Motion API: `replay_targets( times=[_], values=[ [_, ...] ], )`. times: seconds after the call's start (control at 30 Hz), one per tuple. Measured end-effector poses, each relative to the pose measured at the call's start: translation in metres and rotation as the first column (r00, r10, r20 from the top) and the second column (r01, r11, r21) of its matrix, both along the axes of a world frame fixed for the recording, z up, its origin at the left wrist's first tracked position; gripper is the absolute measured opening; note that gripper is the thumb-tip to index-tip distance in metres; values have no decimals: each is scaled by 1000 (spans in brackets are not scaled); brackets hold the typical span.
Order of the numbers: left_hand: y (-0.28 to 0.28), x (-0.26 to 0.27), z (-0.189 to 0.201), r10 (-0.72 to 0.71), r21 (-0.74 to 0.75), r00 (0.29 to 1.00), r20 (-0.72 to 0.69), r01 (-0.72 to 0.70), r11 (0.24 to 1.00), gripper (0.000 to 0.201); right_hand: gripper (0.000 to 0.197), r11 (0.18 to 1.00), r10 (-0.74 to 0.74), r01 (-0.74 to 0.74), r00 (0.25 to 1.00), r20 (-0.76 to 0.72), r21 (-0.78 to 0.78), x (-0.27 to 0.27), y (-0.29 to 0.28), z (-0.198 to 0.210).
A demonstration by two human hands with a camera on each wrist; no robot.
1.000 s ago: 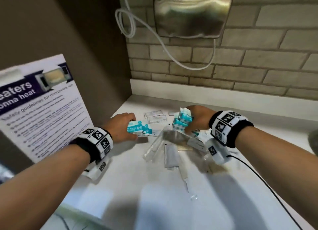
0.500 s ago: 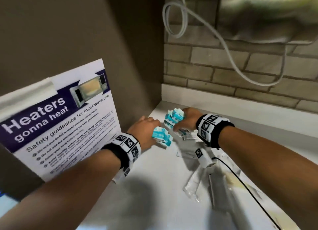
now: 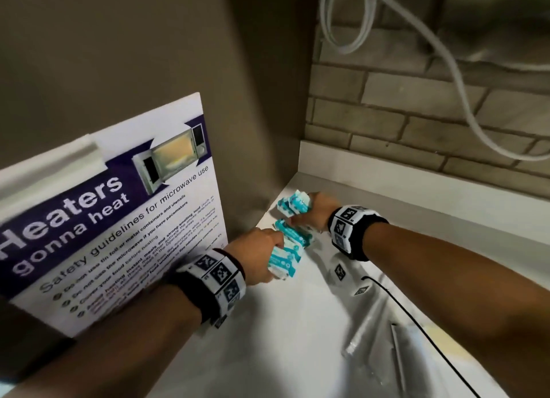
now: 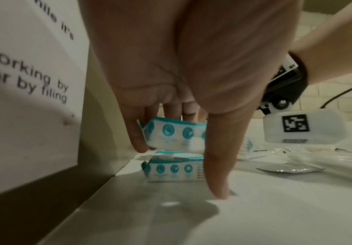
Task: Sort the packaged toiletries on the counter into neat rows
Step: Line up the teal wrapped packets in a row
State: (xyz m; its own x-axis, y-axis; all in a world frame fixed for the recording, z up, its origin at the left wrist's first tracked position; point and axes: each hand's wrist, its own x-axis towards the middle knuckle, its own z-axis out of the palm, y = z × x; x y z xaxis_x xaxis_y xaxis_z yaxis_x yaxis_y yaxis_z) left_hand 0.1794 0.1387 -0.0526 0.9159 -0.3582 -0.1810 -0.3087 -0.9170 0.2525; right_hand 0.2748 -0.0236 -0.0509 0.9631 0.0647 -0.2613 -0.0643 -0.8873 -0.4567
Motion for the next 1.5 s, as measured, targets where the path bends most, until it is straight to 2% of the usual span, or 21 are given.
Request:
replay_targets(
  times=[0.17,0.27,0.37,0.43,0.5,0.57,0.67,0.77,0.83,0.9,1.0,1.07,1.17,1.23,1.33,1.43,1.5],
  values=[
    [-5,2,0,-17,72,997,-77,23,997,100,81,997,-59,60,998,20,-47,8,-13,4],
    [-13,9,7,-33,32,987,-156,39,999,115,79,993,-73,75,997,27,-85,15,-21,2],
    [-27,22,11,-68,27,979,-192,74,997,101,75,990,-22,22,1000,4,-138,18,-25,-1],
    [-34,27,12,-77,133,972,-221,108,985,86,78,990,19,-24,999,-37,-142,20,-27,-4],
    [-34,26,10,-62,228,967,-247,120,966,78,89,994,51,-59,995,-83,-95,25,-30,-5],
    [-30,24,9,-49,260,970,-238,112,959,77,94,997,77,-80,986,-145,-15,28,-34,-3],
    [-25,25,9,-45,179,982,-182,79,981,73,74,993,74,-62,991,-113,100,29,-35,-1],
    [-28,33,6,-90,60,990,-106,97,993,67,78,991,11,-14,1000,21,135,31,-31,3],
    [-35,40,2,-124,65,985,-118,132,989,65,75,981,-53,47,998,28,186,36,-27,4],
    [-39,44,-2,-117,122,981,-154,136,983,65,63,973,-98,97,995,-7,209,42,-25,4],
    [-41,45,-3,-94,202,985,-145,123,972,67,34,996,-1,3,1000,-23,92,50,-24,-2],
    [-39,44,-2,-88,231,990,-106,111,967,68,27,997,80,-80,996,-28,7,56,-24,-10],
    [-35,43,-1,-61,239,996,-66,75,968,67,36,984,177,-176,984,6,-37,58,-19,-21],
    [-34,44,-3,-47,249,997,-62,61,967,68,44,961,242,-226,966,87,-158,56,-16,-25],
    [-35,45,-7,-37,267,998,-49,49,963,70,45,952,284,-250,936,207,-175,53,-15,-27],
    [-38,45,-10,-28,265,998,-48,40,963,73,40,901,408,-368,898,164,-229,47,-13,-29],
    [-39,46,-10,-23,263,998,-63,39,964,73,42,891,426,-388,894,139,-235,45,-13,-32]
  ],
)
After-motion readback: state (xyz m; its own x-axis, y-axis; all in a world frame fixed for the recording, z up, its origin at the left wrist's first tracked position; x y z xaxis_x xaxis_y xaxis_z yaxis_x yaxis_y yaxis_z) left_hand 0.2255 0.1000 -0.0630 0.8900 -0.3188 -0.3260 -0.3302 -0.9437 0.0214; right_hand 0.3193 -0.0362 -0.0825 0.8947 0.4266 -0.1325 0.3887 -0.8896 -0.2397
